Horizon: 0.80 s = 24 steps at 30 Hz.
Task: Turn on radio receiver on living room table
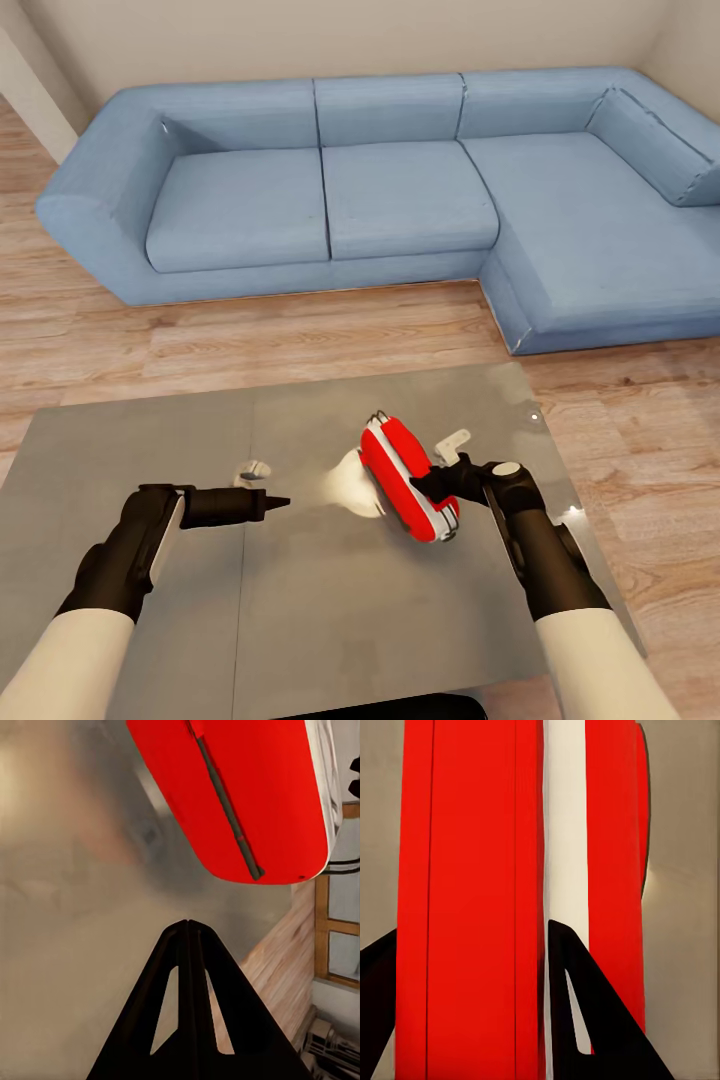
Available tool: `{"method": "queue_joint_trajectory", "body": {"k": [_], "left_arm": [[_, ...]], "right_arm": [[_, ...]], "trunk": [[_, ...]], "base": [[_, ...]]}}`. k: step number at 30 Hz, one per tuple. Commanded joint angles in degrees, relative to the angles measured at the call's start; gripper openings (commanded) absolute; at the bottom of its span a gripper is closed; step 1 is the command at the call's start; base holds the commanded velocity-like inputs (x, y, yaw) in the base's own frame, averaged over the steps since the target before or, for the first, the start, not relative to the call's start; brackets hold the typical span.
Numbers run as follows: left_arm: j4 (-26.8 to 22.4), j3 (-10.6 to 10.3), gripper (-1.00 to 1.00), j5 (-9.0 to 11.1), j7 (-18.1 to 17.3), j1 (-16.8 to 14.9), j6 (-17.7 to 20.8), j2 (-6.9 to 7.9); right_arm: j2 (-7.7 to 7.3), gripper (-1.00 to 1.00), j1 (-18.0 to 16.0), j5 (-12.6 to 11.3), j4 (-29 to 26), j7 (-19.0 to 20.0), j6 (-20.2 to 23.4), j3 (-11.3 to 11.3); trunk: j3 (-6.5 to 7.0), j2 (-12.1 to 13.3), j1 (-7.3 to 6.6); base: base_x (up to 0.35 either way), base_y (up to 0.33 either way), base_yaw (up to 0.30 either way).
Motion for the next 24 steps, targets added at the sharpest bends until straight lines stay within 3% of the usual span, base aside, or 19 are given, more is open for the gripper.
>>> {"method": "queue_joint_trajectory", "body": {"k": [1,12,24], "left_arm": [[0.00,0.00,-1.00,0.00,0.00,0.00,0.00,0.00],[0.00,0.00,-1.00,-0.02,0.00,0.00,0.00,0.00],[0.03,0.00,-1.00,-0.02,0.00,0.00,0.00,0.00]], "right_arm": [[0.01,-1.00,0.00,-0.31,-0.01,0.01,0.14,0.02],[-0.58,-1.00,0.00,-0.31,0.08,-0.04,1.79,0.10],[-0.45,-1.00,0.06,-0.49,0.03,-1.03,0.07,0.10]], "trunk": [[0.00,0.00,0.00],[0.00,0.00,0.00],[0.00,0.00,0.00]], "base": [[0.000,0.000,0.000],[0.000,0.000,0.000],[0.000,0.000,0.000]]}}
